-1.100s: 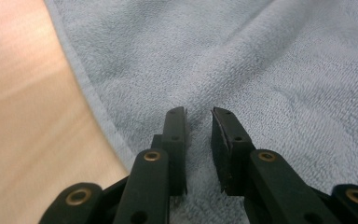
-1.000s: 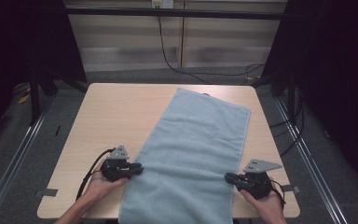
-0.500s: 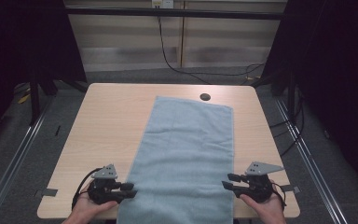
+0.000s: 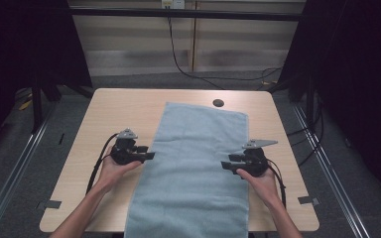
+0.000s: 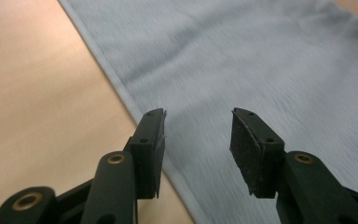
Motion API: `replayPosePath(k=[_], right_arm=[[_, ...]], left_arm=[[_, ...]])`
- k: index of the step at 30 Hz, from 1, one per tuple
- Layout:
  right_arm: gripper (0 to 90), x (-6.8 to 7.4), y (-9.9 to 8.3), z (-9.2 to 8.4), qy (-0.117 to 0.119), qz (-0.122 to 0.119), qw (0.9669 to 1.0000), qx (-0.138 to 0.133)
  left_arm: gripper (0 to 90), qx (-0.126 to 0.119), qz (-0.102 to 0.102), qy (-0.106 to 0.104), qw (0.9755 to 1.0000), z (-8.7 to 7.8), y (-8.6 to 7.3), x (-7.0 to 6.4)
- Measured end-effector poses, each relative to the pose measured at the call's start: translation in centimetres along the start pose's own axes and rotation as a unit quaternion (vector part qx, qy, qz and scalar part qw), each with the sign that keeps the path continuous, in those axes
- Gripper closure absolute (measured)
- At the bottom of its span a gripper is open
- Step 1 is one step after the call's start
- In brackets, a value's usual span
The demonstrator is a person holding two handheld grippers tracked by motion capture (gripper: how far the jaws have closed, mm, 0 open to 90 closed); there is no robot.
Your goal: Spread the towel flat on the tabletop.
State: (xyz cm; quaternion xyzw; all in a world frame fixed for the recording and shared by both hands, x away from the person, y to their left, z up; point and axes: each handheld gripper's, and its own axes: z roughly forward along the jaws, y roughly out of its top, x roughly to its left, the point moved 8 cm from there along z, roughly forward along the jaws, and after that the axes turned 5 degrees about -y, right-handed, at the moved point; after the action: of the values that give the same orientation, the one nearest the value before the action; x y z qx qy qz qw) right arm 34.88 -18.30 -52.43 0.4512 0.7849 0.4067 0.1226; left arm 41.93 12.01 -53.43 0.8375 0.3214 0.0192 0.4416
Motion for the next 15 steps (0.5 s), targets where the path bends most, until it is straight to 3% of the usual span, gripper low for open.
replayPosePath(k=[1,3,4,7,9,11,13,15], right_arm=[[49.3,0.1,0.2,0.6,0.000,-0.004,1.0000,0.008],[48.9,0.1,0.8,1.4,-0.001,-0.008,0.9999,0.008],[48.6,0.0,1.1,1.8,0.000,-0.006,1.0000,0.003],[47.1,-0.7,1.2,2.7,0.000,0.000,1.0000,0.005],[47.1,-1.1,0.6,3.1,-0.003,0.006,0.9999,0.015],[46.6,-1.3,0.1,3.5,-0.013,-0.002,0.9995,0.028],[46.1,-1.2,-0.2,3.7,-0.014,-0.003,0.9994,0.033],[44.9,-1.1,-0.2,3.7,-0.014,-0.002,0.9994,0.033]], left_arm=[[55.8,0.005,0.006,0.007,0.9999,0.4,0.3,0.2],[56.1,-0.001,-0.019,-0.009,0.9998,1.1,0.6,0.3],[55.7,-0.002,-0.016,-0.008,0.9998,1.4,0.5,0.1],[56.3,0.031,0.016,0.009,0.9993,2.0,-0.7,-0.1],[56.5,0.043,0.019,0.002,0.9989,2.1,-1.4,-0.3],[56.4,0.039,0.040,0.010,0.9984,1.9,-1.8,-0.6],[56.5,0.049,0.042,0.007,0.9979,1.4,-2.1,-0.8],[56.7,0.044,0.045,0.000,0.9980,0.8,-2.7,-1.2]])
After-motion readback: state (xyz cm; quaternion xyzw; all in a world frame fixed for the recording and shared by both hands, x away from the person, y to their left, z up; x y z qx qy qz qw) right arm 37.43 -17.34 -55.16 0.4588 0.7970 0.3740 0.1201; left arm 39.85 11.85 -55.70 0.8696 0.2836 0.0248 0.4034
